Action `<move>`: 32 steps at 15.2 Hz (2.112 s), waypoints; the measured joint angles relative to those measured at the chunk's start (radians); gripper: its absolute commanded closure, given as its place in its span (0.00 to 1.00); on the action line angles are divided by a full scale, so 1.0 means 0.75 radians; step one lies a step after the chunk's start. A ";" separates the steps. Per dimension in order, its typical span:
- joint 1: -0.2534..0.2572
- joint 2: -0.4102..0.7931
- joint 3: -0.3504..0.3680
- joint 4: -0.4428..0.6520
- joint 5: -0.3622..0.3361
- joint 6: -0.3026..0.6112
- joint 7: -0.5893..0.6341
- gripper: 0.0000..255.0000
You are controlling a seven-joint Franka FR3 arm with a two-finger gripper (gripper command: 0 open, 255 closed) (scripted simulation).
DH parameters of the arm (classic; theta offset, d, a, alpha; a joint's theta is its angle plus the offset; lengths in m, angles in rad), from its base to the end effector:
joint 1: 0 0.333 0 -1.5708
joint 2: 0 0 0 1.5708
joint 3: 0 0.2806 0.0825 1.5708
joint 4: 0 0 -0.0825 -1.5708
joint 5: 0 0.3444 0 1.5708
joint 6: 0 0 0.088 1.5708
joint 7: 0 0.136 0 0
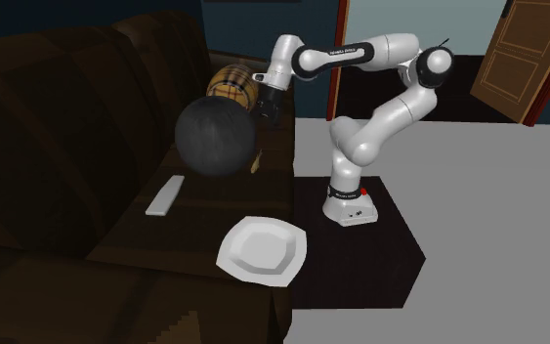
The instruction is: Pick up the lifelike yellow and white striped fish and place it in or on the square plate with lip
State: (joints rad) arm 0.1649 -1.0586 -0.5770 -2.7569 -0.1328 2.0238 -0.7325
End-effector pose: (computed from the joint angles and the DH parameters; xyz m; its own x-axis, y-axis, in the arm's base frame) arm 0.2727 -0.1096 0.4381 0.7778 0.4705 0.4168 0.5556 -0.8247 -0.1057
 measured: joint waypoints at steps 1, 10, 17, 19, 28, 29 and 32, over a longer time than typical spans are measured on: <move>0.037 0.010 -0.107 0.001 -0.016 0.029 -0.128 0.00; 0.478 0.097 -0.862 0.078 -0.117 0.136 -0.963 0.00; 0.549 0.133 -0.924 0.019 -0.129 0.243 -0.974 0.00; 0.551 0.134 -0.925 0.016 -0.130 0.246 -0.974 0.00; 0.555 0.133 -0.925 0.014 -0.130 0.247 -0.974 1.00; 0.555 0.133 -0.925 0.014 -0.130 0.247 -0.974 1.00; 0.556 0.134 -0.925 0.014 -0.130 0.248 -0.974 1.00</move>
State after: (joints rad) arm 0.5819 -0.9584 -1.2708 -2.7465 -0.2302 2.2096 -1.4630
